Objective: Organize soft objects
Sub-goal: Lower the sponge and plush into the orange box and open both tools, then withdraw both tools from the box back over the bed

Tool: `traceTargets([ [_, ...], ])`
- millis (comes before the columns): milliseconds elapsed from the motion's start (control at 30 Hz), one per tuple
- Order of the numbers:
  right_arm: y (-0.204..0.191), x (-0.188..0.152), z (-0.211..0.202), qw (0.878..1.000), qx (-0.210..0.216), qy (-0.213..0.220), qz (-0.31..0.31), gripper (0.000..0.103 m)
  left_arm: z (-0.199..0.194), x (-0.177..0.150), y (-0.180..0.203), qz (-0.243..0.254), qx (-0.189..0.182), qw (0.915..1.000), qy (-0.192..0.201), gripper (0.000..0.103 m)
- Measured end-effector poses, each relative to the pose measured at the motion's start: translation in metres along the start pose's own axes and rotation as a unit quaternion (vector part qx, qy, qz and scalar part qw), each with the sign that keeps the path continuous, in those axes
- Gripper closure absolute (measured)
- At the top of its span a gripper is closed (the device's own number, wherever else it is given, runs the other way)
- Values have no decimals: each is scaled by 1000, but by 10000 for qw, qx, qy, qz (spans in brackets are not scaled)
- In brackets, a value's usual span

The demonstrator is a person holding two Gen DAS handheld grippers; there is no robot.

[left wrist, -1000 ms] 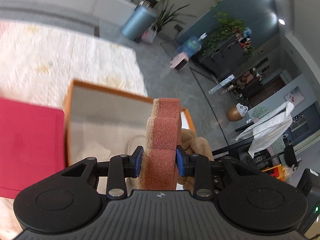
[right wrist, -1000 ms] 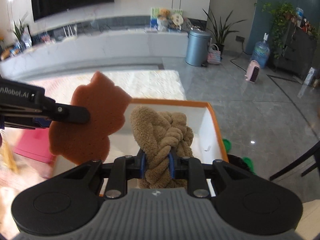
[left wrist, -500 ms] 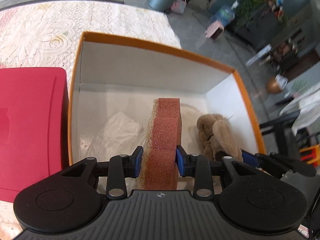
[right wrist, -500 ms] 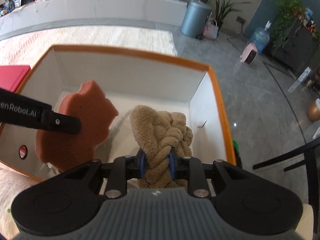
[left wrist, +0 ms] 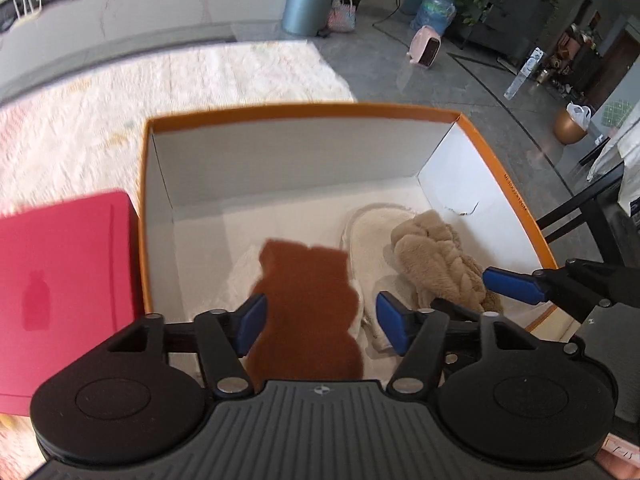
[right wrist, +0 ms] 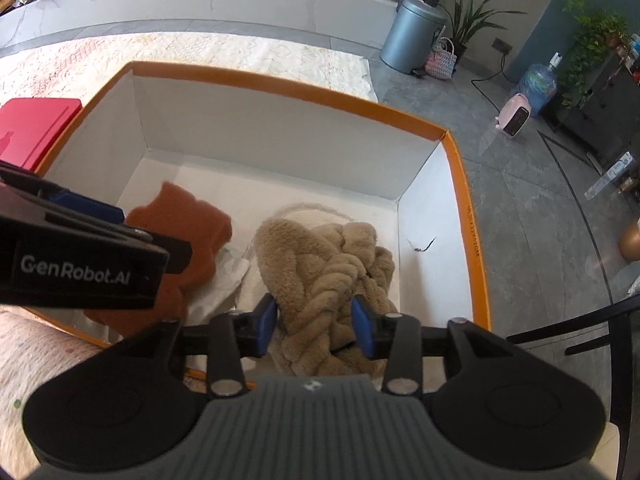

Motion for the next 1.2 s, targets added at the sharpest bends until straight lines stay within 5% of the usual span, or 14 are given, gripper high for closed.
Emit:
traceTargets([
  [333,-3,7,-36,9990,-119,435,14,39,-40,2,6,262,-9,9986,466,22],
  [867,-58,-19,-99,9874,342,1309,816,38,-112,-23,-13,487,-136,9888,1404,22],
  [1200,-126,-39,-127,9756,905,1705,1046,37,-150,-72,-60,447,409,9810,1842,24],
])
Point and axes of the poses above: each gripper's, at about its wrist camera, not at the fingertips, and z roughly the way its jaws point, y to its right, x to its top, the point moved 7 cm from there along z, roughly the way its jaws point, and after that the axes turned 6 degrees about z, right-handed, at the moved point
